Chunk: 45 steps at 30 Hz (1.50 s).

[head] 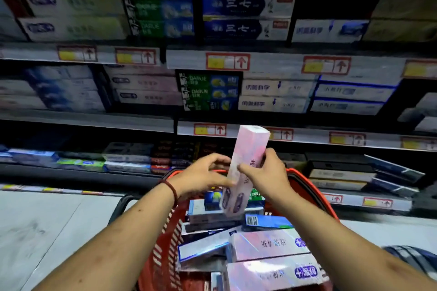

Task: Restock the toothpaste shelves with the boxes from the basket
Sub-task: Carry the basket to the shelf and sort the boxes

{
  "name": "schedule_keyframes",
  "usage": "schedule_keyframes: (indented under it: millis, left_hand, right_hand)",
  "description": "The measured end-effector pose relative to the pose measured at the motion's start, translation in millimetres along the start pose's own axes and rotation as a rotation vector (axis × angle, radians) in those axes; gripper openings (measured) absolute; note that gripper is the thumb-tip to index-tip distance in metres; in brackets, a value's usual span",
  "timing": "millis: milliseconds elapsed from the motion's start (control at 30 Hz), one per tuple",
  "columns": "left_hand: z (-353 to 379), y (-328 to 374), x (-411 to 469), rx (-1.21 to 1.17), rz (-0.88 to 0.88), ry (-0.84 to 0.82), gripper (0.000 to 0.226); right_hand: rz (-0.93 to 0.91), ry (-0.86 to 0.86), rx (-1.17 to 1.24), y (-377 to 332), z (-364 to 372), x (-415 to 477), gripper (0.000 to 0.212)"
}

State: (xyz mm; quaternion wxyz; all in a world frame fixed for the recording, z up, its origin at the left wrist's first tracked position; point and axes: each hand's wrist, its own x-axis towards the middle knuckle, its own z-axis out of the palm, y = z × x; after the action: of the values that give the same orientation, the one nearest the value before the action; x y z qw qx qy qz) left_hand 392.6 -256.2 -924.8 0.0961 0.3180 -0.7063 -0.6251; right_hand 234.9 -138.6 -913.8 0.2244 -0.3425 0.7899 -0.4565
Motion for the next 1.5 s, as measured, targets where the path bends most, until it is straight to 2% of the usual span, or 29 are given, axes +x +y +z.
schedule_keyframes:
  millis: [67,133,233,300,367,400,433,500,567,667,733,833,867,967,1067,1133,1233,1333,1500]
  left_hand:
    - [-17,-6,-10,0.153,-0.007,-0.029,0.069]
    - [-35,-12,-19,0.304,0.0,0.001,0.063]
    - [-56,-7,-31,0.208,0.055,0.158,0.047]
    - [-70,-1,-39,0.075,0.108,0.2,0.044]
    - [-85,5,-46,-0.081,0.12,0.186,0.044]
    - [-93,7,-49,-0.14,0.123,0.172,0.045]
    - [-101,7,-52,-0.178,0.124,0.165,0.048]
    - [-115,5,-56,-0.212,0.134,0.186,0.06]
    - [-124,4,-56,-0.327,0.159,0.283,0.075]
    - [-135,7,-50,-0.617,0.258,0.498,0.088]
    - [-141,9,-43,-0.702,0.315,0.649,0.08]
    - [-151,4,-33,-0.597,0.359,0.863,0.042]
    - [-154,3,-31,-0.54,0.374,0.91,0.036]
    - [-175,-5,-26,-0.433,0.359,0.994,0.038]
    - [-201,-11,-20,-0.33,0.288,1.047,0.059]
    - [-220,-22,-9,-0.297,0.249,1.059,0.064]
    - [-235,-34,2,-0.281,0.226,1.099,0.06]
    - [-244,-41,10,-0.303,0.25,1.153,0.043]
    - [-271,-42,21,-0.375,0.299,1.177,0.034]
  right_hand:
    - [0.092,0.034,0.238,-18,7,1,0.05]
    - [0.167,0.045,0.471,-38,13,4,0.061]
    - [0.227,0.041,0.73,-63,16,8,0.068]
    - [0.193,0.067,0.761,-78,17,8,0.08]
    - [0.129,0.111,0.739,-89,18,12,0.098]
    - [0.108,0.117,0.718,-93,16,15,0.099]
    - [0.094,0.103,0.71,-96,14,18,0.091]
    - [0.097,0.029,0.684,-99,12,26,0.059]
    - [0.109,-0.027,0.618,-99,12,31,0.039]
    - [0.079,-0.021,0.55,-100,18,33,0.033]
    - [0.042,-0.038,0.515,-104,24,33,0.035]
    - [0.017,-0.107,0.418,-110,41,34,0.037]
    - [0.014,-0.121,0.394,-112,46,35,0.037]
    - [-0.02,-0.151,0.348,-123,64,41,0.032]
    - [-0.047,-0.171,0.318,-134,82,50,0.033]
    - [-0.075,-0.159,0.28,-140,95,56,0.037]
    - [-0.123,-0.143,0.226,-146,113,67,0.035]
    - [-0.163,-0.125,0.143,-154,135,82,0.031]
    - [-0.145,-0.086,0.083,-161,161,98,0.052]
